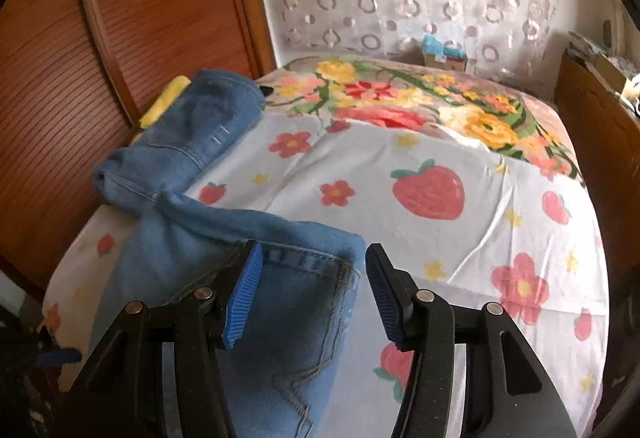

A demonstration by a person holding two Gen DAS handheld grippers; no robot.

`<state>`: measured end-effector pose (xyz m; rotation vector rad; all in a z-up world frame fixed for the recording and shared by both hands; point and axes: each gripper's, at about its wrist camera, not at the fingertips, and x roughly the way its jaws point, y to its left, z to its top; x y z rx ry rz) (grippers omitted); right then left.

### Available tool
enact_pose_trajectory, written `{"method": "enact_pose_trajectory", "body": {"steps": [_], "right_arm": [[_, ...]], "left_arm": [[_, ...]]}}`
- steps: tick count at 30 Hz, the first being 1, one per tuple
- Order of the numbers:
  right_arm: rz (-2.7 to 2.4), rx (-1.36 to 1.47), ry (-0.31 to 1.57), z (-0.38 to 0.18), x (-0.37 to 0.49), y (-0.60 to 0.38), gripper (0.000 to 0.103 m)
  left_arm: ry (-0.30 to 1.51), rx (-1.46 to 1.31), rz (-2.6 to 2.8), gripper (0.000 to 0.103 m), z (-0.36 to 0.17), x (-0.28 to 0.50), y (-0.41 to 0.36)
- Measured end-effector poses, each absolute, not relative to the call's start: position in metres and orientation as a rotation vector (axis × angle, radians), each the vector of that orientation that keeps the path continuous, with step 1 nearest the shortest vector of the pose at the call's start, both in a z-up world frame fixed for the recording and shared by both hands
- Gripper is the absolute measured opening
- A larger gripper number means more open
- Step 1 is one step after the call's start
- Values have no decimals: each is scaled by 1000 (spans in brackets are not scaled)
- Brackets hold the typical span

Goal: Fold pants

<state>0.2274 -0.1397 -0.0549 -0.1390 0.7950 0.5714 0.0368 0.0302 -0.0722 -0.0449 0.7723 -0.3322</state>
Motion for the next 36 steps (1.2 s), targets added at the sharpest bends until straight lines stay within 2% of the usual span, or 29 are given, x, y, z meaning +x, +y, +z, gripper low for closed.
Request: {"method": "enact_pose_trajectory", "body": {"steps": [11,14,27,29,31,36], "right_arm": [[635,-158,840,-60,225,-139,57],[639,-160,848,-62,221,-148,61],[710,-79,908,-80,231,-160,66],[723,-74,915,-82,232,-160,66],[732,-68,922,-83,234,-160,66],[759,-64,930,-86,234,-157,66]], "left_arm": [[730,-44,-343,38,-45,91,33],[737,-69,-354,38,-41,119,37],[830,-118,-360,34,-59,214,46],[831,-117,-367,27,-60,222,46],[832,-116,-372,26,-61,231,47],[828,-114,-388,16,-63,248,47]]}}
